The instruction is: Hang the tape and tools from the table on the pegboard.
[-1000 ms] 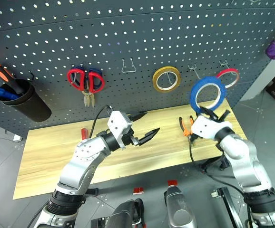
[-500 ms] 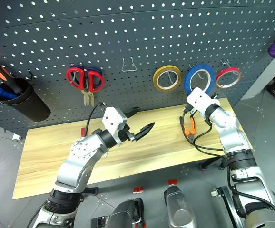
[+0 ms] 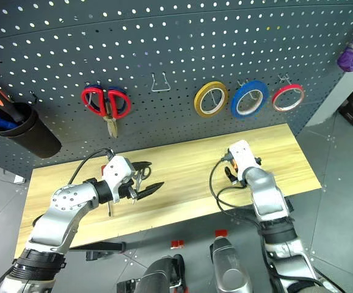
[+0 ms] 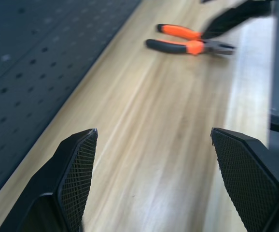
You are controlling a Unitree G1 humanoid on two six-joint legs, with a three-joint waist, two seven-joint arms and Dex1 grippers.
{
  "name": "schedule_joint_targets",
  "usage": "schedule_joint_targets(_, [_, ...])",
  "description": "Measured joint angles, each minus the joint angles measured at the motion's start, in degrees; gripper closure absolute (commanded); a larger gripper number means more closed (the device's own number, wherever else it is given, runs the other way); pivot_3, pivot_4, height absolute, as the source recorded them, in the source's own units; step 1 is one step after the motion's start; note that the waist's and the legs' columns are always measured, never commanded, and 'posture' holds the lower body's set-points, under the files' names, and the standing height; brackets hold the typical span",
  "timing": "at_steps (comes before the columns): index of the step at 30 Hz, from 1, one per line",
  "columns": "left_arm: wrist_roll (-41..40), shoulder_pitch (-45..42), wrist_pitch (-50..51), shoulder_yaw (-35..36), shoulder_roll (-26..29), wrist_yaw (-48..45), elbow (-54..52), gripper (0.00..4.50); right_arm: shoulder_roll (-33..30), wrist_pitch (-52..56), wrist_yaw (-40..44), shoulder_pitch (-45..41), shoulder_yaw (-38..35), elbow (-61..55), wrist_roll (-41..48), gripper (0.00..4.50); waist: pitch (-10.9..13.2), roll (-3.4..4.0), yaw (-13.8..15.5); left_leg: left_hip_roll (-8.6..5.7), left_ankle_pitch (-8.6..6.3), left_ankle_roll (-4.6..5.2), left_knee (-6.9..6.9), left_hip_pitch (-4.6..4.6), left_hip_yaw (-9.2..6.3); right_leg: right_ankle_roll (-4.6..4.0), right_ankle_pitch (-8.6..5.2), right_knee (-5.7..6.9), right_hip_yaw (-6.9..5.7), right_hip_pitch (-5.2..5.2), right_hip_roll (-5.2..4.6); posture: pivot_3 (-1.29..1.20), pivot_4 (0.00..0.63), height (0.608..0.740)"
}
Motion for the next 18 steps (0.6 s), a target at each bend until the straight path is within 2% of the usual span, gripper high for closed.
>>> schedule_joint_targets(8, [0.0, -1.9, 0.1, -1.9, -1.4, -1.7, 0.1, 0.54, 2.4, -2.8, -5.3, -7.6, -3.4, 19.4, 2.5, 0.02, 0.0, 0.0, -1.9, 0.01, -0.01, 0.03, -0.04, -0.01, 0.24, 0.0, 0.01, 0.04, 0.15, -0.08, 0.01, -0.38, 0.246, 0.74])
schedule_joint_targets(18, [0.1, -1.1, 0.3, -1.8, -1.7, -1.5, -0.1, 0.54, 2.4, -15.1, -7.0, -17.7, -10.4, 44.6, 9.0, 0.02, 0.0, 0.0, -4.3, 0.04, -0.05, 0.11, -0.06, 0.0, 0.4, 0.0, 0.01, 0.06, 0.22, -0.07, 0.04, -0.37, 0.247, 0.74])
